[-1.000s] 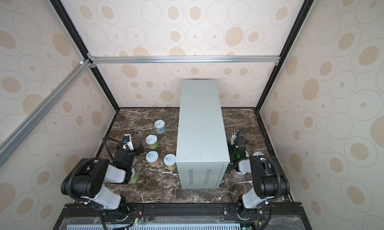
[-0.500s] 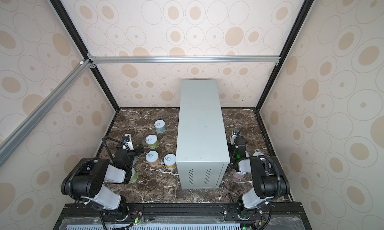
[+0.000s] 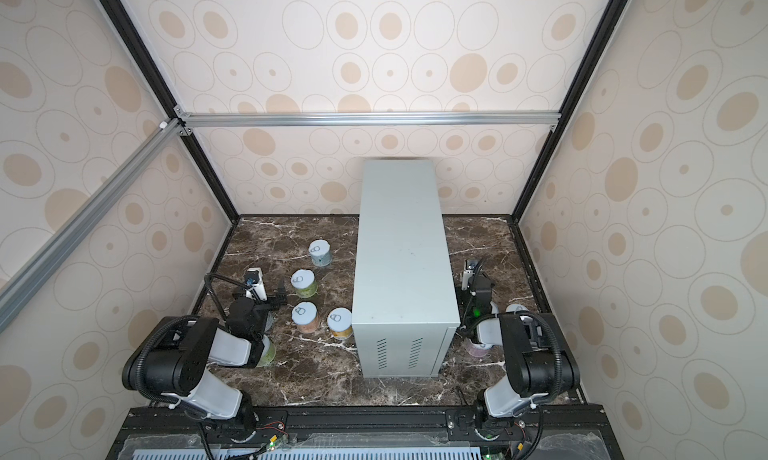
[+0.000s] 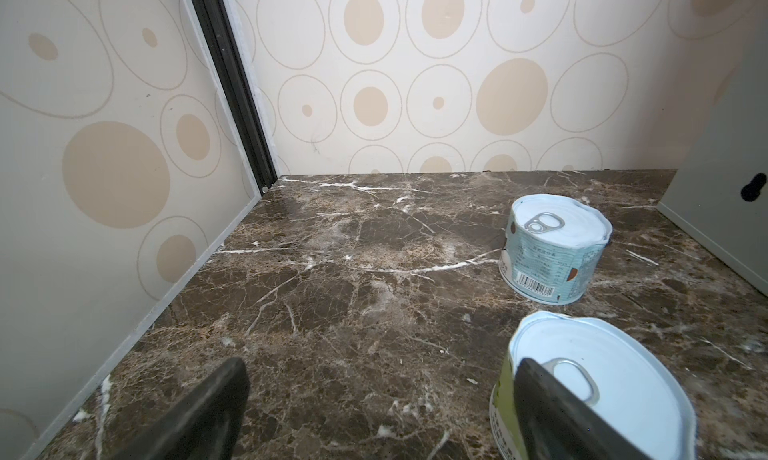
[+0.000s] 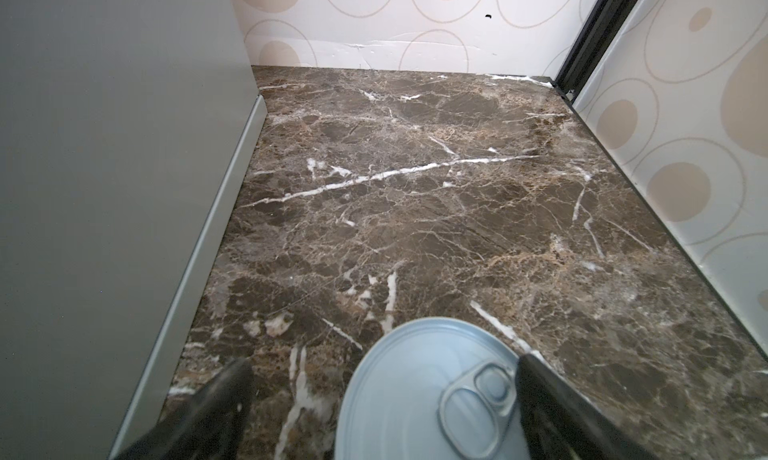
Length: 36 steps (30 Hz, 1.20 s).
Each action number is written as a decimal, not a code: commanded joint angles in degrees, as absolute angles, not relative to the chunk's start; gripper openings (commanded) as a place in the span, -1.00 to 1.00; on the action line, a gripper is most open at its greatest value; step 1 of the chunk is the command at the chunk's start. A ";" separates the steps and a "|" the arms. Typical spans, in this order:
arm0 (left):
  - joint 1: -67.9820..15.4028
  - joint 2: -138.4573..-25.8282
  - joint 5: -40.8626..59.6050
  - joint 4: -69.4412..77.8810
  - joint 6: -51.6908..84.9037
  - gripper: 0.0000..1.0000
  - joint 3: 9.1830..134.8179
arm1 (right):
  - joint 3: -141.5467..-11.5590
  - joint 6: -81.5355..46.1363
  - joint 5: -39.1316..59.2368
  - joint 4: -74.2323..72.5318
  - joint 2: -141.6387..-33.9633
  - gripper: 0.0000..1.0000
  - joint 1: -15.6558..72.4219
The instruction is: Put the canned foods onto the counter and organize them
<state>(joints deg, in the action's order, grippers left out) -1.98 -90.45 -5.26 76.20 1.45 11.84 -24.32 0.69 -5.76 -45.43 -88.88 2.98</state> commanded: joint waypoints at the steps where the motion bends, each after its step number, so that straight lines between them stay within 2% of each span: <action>1: -1.66 -90.54 -4.91 77.63 0.54 0.98 12.97 | -23.91 0.48 -7.08 -47.08 -87.73 1.00 3.15; 3: -1.65 -89.13 -6.64 74.96 1.05 0.98 13.85 | -24.87 -1.49 -11.17 -41.68 -83.98 1.00 3.15; 6: -1.61 -85.43 -8.94 65.74 1.77 0.98 17.25 | -30.75 -4.97 -15.59 -22.90 -77.37 1.00 3.06; 11: -1.64 -77.22 -10.59 51.16 3.52 0.98 22.22 | -34.28 -9.82 -18.34 -10.90 -70.69 1.00 3.05; 17: -1.58 -68.83 -9.68 29.40 8.70 0.99 32.87 | -41.06 -15.63 -17.06 7.66 -62.46 1.00 3.06; 23: -1.67 -69.70 -3.81 8.05 15.26 0.98 46.59 | -48.23 -18.98 -11.98 23.38 -60.15 1.00 3.07; 28: -2.77 -72.88 -2.23 -2.07 17.12 0.98 53.81 | -50.39 -20.43 -11.04 30.04 -61.48 1.00 3.02; 36: -6.94 -79.94 -2.43 -11.40 16.17 0.98 62.88 | -49.85 -22.12 -6.39 28.37 -68.08 1.00 1.94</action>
